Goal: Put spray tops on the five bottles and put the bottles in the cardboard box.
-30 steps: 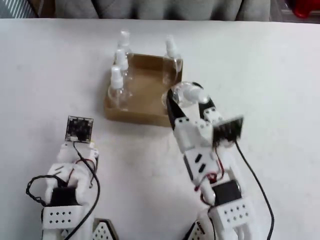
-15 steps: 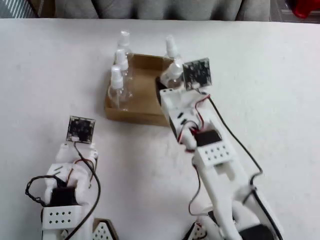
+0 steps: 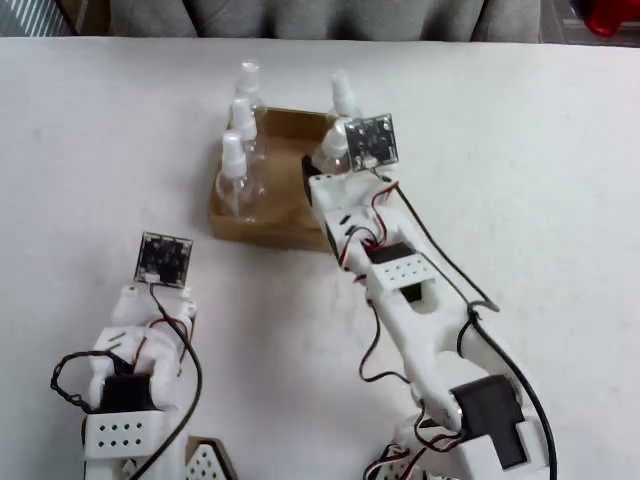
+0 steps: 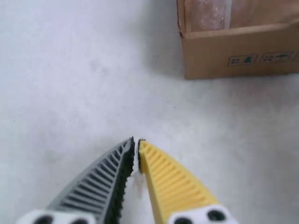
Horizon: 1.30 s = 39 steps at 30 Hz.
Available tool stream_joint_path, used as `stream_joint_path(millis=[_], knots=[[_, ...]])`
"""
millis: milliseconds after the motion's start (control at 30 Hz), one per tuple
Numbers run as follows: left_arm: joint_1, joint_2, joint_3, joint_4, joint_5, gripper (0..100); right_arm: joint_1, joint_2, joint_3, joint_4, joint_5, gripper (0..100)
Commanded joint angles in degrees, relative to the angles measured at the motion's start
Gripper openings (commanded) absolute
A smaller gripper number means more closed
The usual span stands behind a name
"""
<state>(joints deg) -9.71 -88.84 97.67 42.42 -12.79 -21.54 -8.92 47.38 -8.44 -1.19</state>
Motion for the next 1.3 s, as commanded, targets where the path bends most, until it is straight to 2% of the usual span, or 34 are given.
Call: stream_joint_path(millis=[0, 133, 1000, 1133, 1267], knots=[[-0.4, -0.48, -0.26, -1.85, -0.7, 2, 1.45, -0.13, -7.21, 3.91, 0.35, 1.5], [-0.4, -0.48, -0.26, -1.93, -0.7, 2, 2.42, 0.22, -10.11, 8.31, 0.26, 1.5], [1.89, -0.48, -0.26, -2.29, -0.79, 2, 2.42, 1.98, -9.85, 8.4, 0.97, 1.5], [2.07, -0.48, -0.26, -2.29, -0.79, 2, 1.8, 5.14, -10.11, 8.31, 8.09, 1.5], [2.07, -0.48, -0.26, -2.29, -0.79, 2, 1.8, 5.85, -9.85, 8.22, 7.91, 1.5]])
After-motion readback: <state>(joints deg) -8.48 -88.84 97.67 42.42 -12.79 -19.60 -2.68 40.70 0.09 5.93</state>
